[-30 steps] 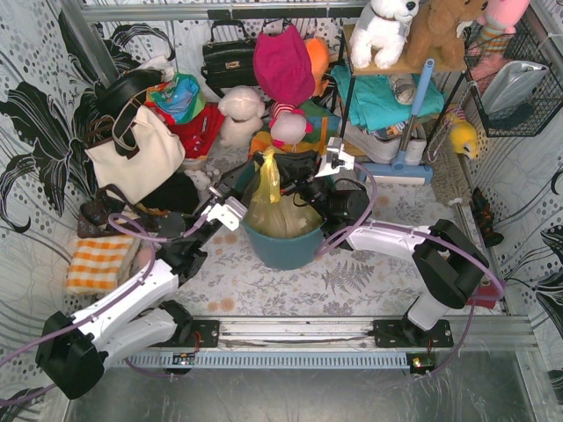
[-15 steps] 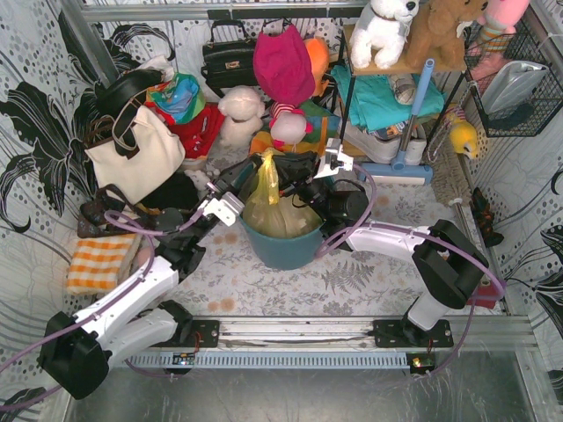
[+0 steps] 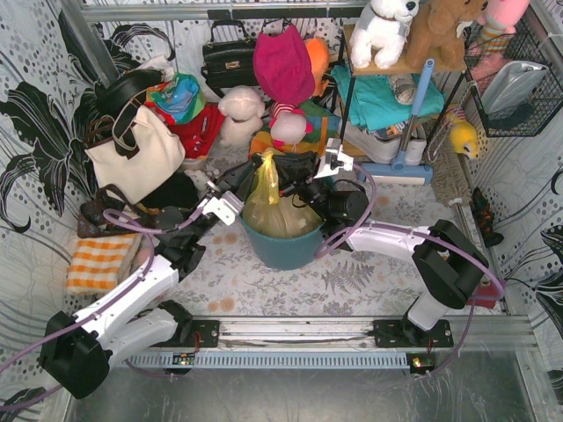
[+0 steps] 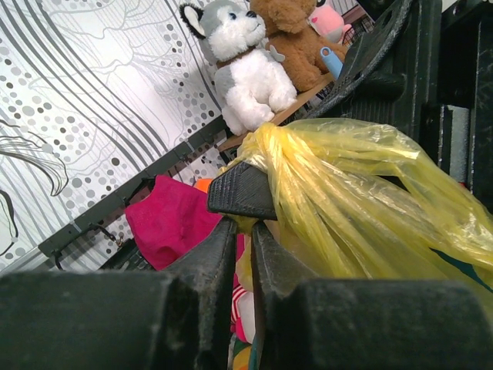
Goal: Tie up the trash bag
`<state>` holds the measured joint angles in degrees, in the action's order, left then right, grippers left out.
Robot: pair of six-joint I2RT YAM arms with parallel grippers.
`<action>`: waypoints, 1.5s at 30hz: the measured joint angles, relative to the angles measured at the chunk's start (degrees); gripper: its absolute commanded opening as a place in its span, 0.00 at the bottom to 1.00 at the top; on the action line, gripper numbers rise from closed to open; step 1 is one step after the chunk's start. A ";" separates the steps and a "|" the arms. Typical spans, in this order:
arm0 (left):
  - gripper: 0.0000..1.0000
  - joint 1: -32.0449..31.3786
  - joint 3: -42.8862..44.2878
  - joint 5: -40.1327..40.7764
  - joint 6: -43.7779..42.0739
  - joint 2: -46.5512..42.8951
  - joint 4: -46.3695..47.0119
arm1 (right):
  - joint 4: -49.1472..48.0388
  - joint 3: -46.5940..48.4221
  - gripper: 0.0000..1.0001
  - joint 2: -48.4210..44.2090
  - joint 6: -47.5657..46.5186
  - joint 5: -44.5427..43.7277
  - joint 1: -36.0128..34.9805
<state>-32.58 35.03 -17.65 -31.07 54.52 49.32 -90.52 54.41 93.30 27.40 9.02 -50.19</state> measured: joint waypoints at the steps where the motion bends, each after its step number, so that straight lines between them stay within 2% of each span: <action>1: 0.19 0.00 0.02 0.02 0.00 0.00 -0.02 | 0.00 0.00 0.00 0.00 -0.02 -0.02 0.00; 3: 0.14 0.00 0.02 0.02 0.00 0.00 -0.07 | 0.00 0.00 0.00 0.00 0.00 0.00 0.00; 6: 0.00 0.00 0.66 0.04 0.00 0.04 -0.79 | -0.20 0.00 0.00 0.00 0.00 -0.04 0.02; 15: 0.00 0.00 1.20 1.01 0.22 0.07 -1.62 | -0.39 0.00 0.01 -0.04 -0.02 -0.17 0.02; 17: 0.00 0.00 1.20 1.16 0.26 0.07 -1.62 | -0.35 0.00 0.11 -0.04 0.00 -0.22 0.02; 21: 0.00 0.00 1.29 2.01 0.33 0.07 -1.31 | 0.24 -0.35 0.21 -0.63 0.02 0.02 0.00; 32: 0.00 0.00 1.29 2.67 0.39 0.04 -0.90 | 2.14 -5.20 0.24 -5.51 0.22 0.22 0.00; 37: 0.00 0.00 1.53 2.71 0.42 0.04 -0.96 | 4.24 -7.76 0.29 -8.81 0.20 0.20 0.00; 45: 0.00 0.00 1.84 3.48 0.44 0.07 -0.94 | 14.40 -8.46 0.38 -14.58 0.15 -0.07 0.00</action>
<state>-32.58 36.86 -14.17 -30.63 54.59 48.38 -76.12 45.95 78.72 27.55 8.95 -50.19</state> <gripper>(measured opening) 0.009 0.356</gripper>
